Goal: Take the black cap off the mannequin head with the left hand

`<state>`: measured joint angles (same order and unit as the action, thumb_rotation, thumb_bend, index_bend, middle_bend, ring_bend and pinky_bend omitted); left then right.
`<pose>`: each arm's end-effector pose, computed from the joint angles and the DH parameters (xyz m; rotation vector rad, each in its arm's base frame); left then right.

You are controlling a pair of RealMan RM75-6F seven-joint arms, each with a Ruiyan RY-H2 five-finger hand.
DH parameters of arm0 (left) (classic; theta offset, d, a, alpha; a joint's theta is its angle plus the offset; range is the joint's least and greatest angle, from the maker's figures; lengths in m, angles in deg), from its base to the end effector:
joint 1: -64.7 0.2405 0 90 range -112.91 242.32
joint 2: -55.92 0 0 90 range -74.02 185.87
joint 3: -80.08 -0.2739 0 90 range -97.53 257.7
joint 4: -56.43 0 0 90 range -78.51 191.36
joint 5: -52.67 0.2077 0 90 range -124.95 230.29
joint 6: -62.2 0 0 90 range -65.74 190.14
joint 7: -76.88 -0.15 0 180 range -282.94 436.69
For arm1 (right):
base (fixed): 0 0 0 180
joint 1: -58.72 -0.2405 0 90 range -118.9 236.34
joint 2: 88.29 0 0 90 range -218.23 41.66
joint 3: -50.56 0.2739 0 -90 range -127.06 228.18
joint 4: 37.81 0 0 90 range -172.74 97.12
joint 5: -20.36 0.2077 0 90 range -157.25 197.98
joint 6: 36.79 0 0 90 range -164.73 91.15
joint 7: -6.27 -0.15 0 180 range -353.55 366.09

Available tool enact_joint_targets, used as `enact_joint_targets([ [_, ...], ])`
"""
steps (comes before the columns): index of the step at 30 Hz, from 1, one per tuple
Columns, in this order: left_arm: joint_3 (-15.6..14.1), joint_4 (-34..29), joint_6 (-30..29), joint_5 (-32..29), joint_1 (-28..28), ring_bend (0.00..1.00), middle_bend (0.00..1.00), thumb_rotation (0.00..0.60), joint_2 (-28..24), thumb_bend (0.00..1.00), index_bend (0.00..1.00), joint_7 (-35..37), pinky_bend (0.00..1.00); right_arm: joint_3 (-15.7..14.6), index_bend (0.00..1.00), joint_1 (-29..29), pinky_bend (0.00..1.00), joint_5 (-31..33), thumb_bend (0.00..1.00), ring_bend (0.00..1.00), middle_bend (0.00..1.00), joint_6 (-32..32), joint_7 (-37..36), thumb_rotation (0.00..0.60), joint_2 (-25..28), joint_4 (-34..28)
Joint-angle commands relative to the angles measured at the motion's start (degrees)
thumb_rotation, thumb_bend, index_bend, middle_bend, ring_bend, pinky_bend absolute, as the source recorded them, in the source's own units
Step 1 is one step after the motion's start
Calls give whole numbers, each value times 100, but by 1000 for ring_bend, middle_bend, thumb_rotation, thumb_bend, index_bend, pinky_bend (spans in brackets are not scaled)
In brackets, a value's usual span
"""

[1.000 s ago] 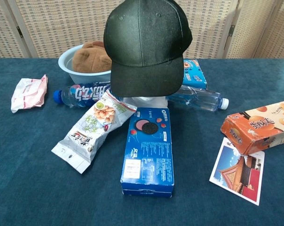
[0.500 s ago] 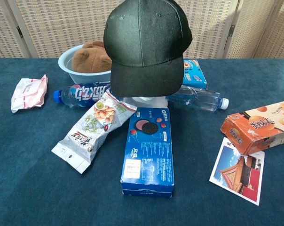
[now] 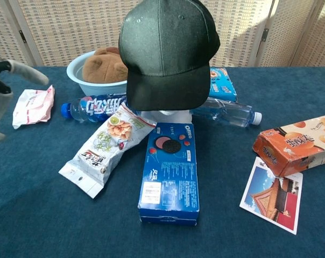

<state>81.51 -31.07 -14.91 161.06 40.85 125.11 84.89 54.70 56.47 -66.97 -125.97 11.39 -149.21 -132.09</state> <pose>-0.2230 0.2569 0.1014 -1.9903 -0.6890 -1.2624 -0.3215 -0.1773 0.1960 1.3625 -0.7666 0.8597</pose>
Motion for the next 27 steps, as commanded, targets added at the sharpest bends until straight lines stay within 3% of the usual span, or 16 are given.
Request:
enact_joint_targets([
  [1, 74, 253, 69, 167, -294, 912, 917, 600, 328, 169, 230, 68, 989, -9, 172, 7, 222, 1, 62, 145, 213, 6, -14, 600, -6, 19],
  [6, 162, 552, 138, 228, -645, 1000, 1000, 600, 824, 168, 263, 107, 1000, -16, 172, 26, 222, 14, 62, 145, 213, 4, -53, 600, -15, 58],
  [27, 317, 2328, -127, 287, -1714, 1000, 1000, 600, 2472, 169, 301, 298, 1000, -65, 172, 49, 222, 86, 62, 145, 213, 136, -193, 600, -92, 211],
])
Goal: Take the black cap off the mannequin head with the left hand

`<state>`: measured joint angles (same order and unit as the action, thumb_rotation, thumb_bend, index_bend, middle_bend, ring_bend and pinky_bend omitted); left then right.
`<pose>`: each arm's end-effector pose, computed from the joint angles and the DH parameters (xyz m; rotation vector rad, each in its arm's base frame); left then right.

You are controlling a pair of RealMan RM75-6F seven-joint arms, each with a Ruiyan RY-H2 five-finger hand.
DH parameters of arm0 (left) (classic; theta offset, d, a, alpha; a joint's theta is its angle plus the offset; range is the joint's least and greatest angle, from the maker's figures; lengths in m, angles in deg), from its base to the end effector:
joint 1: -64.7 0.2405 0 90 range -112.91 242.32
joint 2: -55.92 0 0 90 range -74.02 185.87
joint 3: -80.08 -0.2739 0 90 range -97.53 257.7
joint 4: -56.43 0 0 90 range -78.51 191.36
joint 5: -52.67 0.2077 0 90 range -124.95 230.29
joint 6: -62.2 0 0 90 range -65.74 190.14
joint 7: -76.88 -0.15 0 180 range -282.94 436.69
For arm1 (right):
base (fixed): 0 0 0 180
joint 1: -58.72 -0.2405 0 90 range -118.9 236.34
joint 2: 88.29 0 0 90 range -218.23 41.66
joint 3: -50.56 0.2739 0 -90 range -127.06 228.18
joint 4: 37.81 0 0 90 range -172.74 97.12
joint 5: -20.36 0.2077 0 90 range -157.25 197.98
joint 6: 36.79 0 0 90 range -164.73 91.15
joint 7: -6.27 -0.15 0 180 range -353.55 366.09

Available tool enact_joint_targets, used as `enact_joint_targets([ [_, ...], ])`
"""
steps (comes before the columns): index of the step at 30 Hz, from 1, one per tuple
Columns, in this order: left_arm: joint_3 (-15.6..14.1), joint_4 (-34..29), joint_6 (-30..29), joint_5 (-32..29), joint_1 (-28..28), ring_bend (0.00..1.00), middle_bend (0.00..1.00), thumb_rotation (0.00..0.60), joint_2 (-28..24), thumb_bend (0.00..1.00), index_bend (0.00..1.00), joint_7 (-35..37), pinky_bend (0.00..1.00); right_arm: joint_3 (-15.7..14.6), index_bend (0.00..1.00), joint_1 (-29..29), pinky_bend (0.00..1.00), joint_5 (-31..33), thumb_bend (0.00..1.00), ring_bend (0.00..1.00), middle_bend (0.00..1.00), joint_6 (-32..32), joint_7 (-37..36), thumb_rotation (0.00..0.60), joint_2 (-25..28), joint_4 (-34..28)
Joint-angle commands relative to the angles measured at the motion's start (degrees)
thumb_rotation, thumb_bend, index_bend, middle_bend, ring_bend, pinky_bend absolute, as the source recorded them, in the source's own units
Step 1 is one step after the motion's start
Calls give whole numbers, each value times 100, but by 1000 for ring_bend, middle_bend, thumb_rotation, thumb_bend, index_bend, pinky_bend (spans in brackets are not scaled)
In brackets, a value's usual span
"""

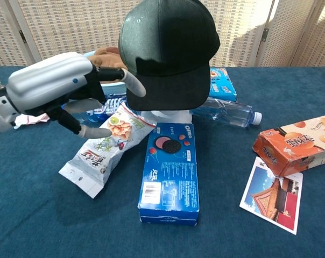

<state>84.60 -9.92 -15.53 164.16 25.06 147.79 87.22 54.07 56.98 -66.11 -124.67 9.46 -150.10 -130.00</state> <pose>-0.1423 0.3191 0.0007 -2.1201 -0.4300 -1.5206 -0.3336 -0.1726 0.1907 1.3588 -0.8123 0.8343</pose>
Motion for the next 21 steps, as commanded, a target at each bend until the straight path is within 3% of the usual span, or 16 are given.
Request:
enact_joint_targets([
  [1, 11, 272, -73, -45, -166, 1000, 1000, 600, 265, 169, 301, 81, 1000, -4, 172, -1, 222, 2, 62, 145, 213, 10, -2, 600, -4, 5],
  [21, 161, 1576, -329, -567, -701, 1000, 1000, 600, 1442, 169, 312, 276, 1000, 1, 172, 60, 222, 150, 63, 145, 213, 67, -153, 600, 1, 144],
])
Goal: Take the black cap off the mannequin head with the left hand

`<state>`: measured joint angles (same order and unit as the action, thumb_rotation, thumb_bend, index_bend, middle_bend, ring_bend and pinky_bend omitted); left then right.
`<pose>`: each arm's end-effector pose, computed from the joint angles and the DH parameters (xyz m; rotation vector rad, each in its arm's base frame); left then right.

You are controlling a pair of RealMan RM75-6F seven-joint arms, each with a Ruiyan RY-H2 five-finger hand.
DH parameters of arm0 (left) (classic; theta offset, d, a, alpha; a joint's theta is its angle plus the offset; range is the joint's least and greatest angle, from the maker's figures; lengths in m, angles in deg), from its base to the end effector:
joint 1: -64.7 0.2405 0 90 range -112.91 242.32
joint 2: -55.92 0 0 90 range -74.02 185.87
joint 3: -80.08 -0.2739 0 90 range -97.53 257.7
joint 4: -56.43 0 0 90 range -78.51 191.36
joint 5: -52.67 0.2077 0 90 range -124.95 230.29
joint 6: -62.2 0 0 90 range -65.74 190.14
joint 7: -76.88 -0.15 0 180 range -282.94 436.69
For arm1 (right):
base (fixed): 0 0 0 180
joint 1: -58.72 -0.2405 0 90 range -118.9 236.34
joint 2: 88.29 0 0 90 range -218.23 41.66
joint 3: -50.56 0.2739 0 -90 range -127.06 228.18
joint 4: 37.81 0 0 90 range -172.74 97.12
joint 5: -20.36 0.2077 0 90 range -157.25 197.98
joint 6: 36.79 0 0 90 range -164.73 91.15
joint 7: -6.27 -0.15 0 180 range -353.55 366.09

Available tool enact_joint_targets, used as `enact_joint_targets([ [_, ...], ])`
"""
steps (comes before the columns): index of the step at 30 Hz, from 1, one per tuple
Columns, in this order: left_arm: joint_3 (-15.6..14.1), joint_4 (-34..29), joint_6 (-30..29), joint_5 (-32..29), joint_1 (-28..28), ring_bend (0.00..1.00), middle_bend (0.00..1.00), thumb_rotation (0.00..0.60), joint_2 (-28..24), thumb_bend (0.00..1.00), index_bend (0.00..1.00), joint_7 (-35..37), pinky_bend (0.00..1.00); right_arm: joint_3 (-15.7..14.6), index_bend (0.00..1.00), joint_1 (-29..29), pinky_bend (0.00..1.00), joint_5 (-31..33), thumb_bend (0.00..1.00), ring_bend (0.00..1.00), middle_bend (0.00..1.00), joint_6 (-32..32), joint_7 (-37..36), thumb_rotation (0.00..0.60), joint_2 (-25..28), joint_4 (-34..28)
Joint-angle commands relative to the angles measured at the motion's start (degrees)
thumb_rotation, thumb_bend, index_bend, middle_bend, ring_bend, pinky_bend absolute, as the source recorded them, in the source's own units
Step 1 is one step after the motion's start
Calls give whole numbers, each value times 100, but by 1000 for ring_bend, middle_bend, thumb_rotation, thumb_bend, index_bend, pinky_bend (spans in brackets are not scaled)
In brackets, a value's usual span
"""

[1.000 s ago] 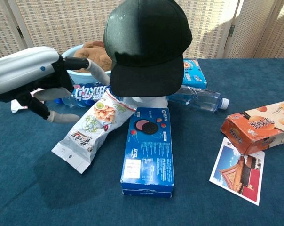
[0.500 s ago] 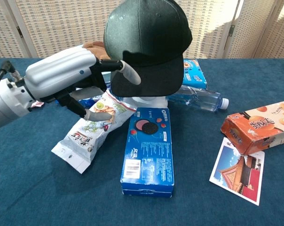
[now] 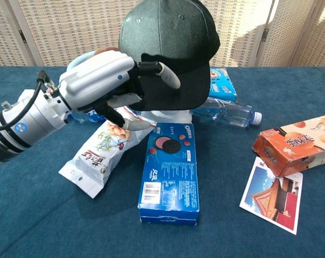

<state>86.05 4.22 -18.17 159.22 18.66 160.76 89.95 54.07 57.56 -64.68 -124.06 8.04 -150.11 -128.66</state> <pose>-0.1055 0.3439 -0.0451 -2.0400 -0.4214 -1.6261 -0.3437 -0.1691 0.1933 1.3354 -0.8363 0.8094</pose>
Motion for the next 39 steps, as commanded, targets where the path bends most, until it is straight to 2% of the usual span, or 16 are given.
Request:
enact_joint_targets([
  [1, 20, 213, -85, -94, -73, 1000, 1000, 600, 185, 168, 314, 1, 1000, 2, 172, 5, 222, 13, 63, 145, 213, 7, -19, 600, 3, 17],
  [17, -12, 625, -308, -383, -183, 1000, 1000, 600, 500, 173, 350, -74, 1000, 6, 173, 36, 222, 39, 62, 145, 213, 12, -137, 600, -3, 111],
  [34, 19, 782, -408, -653, -253, 1000, 1000, 600, 759, 268, 423, -113, 1000, -18, 174, 147, 223, 37, 63, 145, 213, -93, -190, 600, 31, 114],
  [39, 50, 768, -463, -761, -217, 1000, 1000, 600, 798, 273, 480, 18, 1000, -16, 189, 160, 223, 52, 63, 145, 213, -89, -212, 600, 27, 131],
])
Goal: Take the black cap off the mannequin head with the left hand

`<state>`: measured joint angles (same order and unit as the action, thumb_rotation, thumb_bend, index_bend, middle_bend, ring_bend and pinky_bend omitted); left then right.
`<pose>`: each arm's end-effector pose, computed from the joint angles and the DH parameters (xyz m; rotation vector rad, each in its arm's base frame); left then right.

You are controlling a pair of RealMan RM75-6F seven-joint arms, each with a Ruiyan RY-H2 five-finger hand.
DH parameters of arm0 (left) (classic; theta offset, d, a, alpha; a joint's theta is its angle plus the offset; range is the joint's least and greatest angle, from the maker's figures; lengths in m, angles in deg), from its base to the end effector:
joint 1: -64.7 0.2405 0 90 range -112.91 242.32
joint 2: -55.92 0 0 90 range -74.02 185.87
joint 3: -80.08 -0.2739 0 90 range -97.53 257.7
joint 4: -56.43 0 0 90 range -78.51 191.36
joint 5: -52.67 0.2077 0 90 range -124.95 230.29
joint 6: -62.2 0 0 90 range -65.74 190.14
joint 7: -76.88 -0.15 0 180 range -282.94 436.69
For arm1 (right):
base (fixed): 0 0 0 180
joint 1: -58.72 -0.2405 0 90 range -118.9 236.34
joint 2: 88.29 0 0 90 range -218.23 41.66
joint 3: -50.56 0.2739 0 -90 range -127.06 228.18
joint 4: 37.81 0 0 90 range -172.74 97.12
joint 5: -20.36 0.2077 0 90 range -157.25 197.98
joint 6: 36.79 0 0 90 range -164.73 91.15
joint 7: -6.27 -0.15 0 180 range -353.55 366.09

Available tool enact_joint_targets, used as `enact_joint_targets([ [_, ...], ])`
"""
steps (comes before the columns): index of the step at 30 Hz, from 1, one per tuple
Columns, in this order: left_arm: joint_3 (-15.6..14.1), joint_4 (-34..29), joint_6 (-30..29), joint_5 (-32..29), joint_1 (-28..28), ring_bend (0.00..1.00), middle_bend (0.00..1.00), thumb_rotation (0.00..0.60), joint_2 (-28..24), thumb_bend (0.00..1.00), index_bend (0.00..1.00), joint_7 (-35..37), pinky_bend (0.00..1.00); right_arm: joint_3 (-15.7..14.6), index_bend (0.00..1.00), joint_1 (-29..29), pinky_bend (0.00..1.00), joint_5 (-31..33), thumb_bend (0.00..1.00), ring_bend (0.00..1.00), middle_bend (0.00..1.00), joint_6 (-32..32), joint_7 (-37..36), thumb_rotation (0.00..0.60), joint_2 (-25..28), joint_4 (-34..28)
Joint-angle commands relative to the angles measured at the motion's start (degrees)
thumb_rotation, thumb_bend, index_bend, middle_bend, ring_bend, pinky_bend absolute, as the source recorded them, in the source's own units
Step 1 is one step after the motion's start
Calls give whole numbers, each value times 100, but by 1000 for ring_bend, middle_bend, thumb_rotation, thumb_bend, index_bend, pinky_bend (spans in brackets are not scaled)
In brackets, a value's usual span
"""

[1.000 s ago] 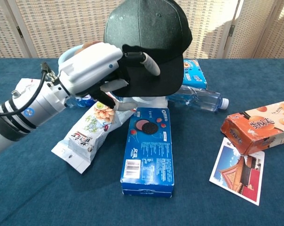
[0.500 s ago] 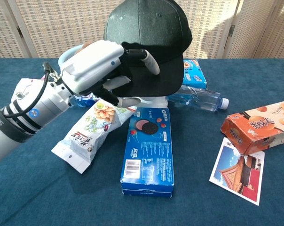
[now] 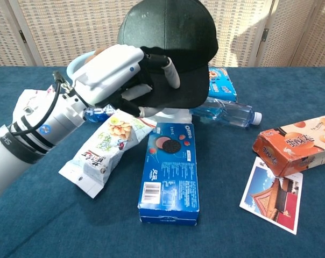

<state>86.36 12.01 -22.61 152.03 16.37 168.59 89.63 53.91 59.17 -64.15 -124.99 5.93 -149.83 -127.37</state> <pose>-0.0913 0.3513 -0.0625 -1.8844 -0.4504 -1.6888 -0.3529 -0.1586 0.2000 1.3008 -0.8508 0.7991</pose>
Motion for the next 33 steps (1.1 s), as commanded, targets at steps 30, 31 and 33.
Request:
enact_joint_targets([
  [30, 517, -1890, 373, -863, 113, 1000, 1000, 600, -681, 320, 664, 583, 1000, 29, 224, -14, 223, -54, 63, 145, 214, -9, 134, 600, 63, -150],
  [31, 565, -2026, 420, -909, 104, 1000, 1000, 600, -734, 320, 665, 568, 1000, 29, 224, -15, 223, -62, 63, 145, 214, -13, 143, 600, 67, -161],
  [33, 648, -2222, 484, -966, 80, 1000, 1000, 600, -817, 320, 665, 528, 1000, 29, 229, -12, 223, -71, 63, 145, 214, -22, 154, 600, 75, -177],
])
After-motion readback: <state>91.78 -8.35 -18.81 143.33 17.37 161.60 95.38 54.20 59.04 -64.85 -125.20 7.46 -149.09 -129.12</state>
